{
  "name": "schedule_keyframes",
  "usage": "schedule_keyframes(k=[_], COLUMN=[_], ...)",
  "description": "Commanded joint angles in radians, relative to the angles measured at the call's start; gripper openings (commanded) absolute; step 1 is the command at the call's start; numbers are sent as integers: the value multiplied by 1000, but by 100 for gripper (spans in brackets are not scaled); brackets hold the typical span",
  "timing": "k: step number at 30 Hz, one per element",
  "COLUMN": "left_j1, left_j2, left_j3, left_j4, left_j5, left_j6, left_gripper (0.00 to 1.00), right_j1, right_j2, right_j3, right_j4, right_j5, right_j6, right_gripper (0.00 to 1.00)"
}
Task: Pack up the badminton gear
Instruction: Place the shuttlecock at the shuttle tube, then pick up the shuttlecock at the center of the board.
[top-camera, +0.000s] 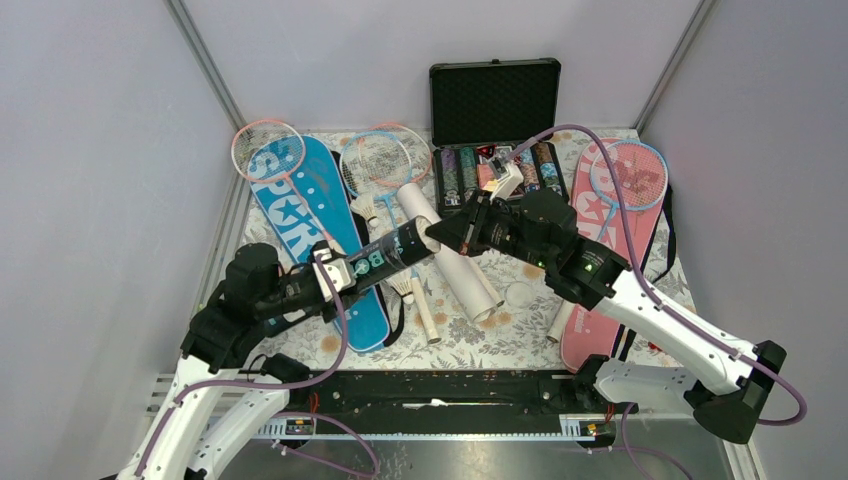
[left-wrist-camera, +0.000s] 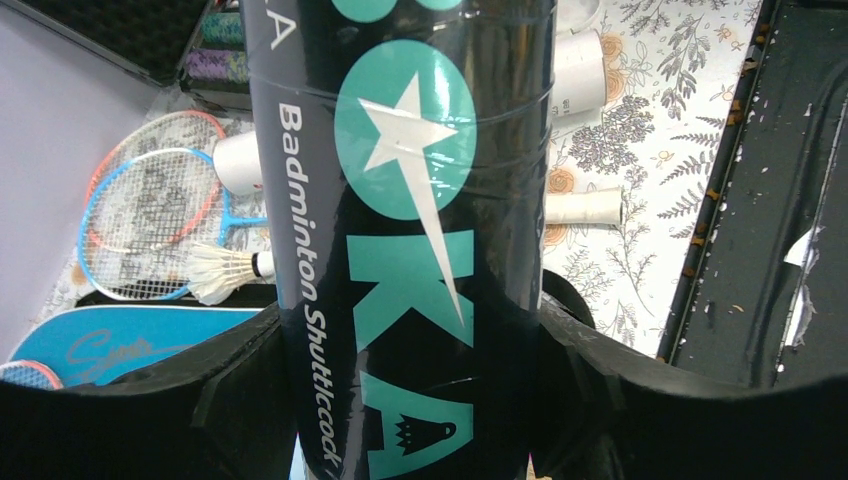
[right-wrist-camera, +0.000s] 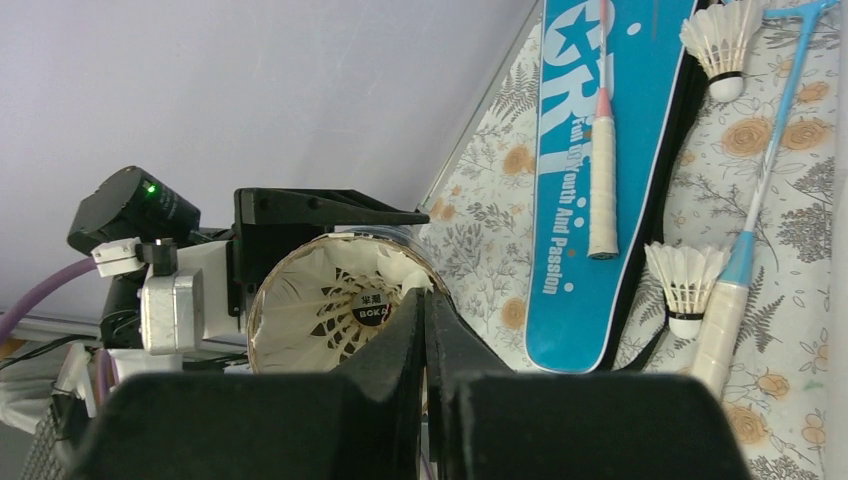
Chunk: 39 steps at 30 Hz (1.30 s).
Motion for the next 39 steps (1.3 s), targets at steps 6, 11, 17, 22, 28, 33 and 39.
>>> schedule_keyframes(k=[6, 11, 17, 22, 28, 33, 39], left_j1=[0, 1, 0, 0, 0, 0, 0], left_j2=[-34, -58, -146, -223, -320, -396, -432], left_j3=[23, -7, -121, -175, -194, -195, -175], left_j4=[95, 98, 197, 276, 309, 292, 192], left_j5=[-6, -106, -397, -610, -666, -565, -389], left_j6=[-46, -29, -37, -29, 16, 35, 46], left_gripper=[26, 25, 25, 25, 25, 25, 25], right_j1=[14, 12, 13, 12, -31, -121, -125], right_j2=[30, -13, -72, 3, 260, 523, 830], right_j3=[104, 132, 36, -61, 130, 338, 655], right_j4=[-93, -127, -100, -23, -175, -352, -649], right_j5=[30, 29, 161, 188, -49, -323, -471], right_j6=[-78, -97, -80, -160, -454, -574, -724], right_gripper=[29, 55, 59, 58, 63, 61, 62])
